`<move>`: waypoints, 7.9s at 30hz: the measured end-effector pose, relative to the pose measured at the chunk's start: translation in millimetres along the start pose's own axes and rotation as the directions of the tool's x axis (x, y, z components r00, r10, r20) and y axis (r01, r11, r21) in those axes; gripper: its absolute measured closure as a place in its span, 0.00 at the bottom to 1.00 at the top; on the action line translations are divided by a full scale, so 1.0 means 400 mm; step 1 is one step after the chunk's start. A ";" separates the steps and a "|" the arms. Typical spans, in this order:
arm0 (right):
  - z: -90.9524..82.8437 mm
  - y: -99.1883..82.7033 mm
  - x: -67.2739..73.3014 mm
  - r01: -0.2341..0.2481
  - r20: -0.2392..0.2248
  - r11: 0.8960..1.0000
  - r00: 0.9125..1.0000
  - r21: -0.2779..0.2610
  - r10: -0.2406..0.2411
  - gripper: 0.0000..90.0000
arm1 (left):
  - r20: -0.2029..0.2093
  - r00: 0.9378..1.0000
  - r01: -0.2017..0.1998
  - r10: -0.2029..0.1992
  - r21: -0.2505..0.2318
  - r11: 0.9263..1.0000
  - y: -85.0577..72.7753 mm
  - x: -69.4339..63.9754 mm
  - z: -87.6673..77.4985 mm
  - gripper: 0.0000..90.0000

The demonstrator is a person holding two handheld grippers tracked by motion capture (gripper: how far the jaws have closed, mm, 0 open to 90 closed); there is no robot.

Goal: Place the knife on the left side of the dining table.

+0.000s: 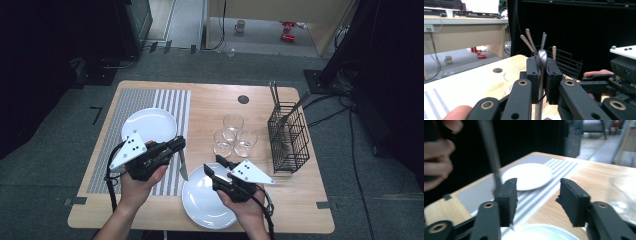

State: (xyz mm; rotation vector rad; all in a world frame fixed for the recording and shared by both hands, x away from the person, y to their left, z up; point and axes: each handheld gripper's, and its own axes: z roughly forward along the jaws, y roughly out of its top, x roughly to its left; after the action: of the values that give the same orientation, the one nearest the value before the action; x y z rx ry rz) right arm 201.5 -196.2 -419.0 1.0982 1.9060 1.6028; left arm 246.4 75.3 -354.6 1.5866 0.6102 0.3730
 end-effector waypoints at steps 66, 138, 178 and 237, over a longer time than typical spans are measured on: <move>-0.179 -0.264 -0.368 -0.230 0.495 0.889 0.869 0.395 0.005 0.00 | -0.138 0.990 0.027 -0.023 0.030 0.999 -0.062 0.112 0.013 0.95; -0.179 -0.264 -0.367 -0.230 0.496 0.889 0.868 0.397 0.003 0.00 | -0.442 0.858 0.273 -0.260 -0.036 0.961 -0.255 0.285 -0.256 0.75; -0.179 -0.264 -0.367 -0.230 0.496 0.889 0.868 0.397 0.003 0.00 | -0.462 0.791 0.445 -0.402 -0.016 0.895 -0.363 0.369 -0.297 0.69; -0.181 -0.263 -0.367 -0.233 0.494 0.890 0.869 0.392 0.010 0.01 | -0.569 0.805 0.367 -0.170 0.252 0.895 -0.359 0.317 -0.199 0.02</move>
State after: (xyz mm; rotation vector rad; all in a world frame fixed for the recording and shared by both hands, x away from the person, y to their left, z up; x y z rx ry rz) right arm 204.6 -358.5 -526.2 1.6553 1.9084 0.8290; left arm 279.3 217.4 -502.0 1.7018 1.3951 0.5141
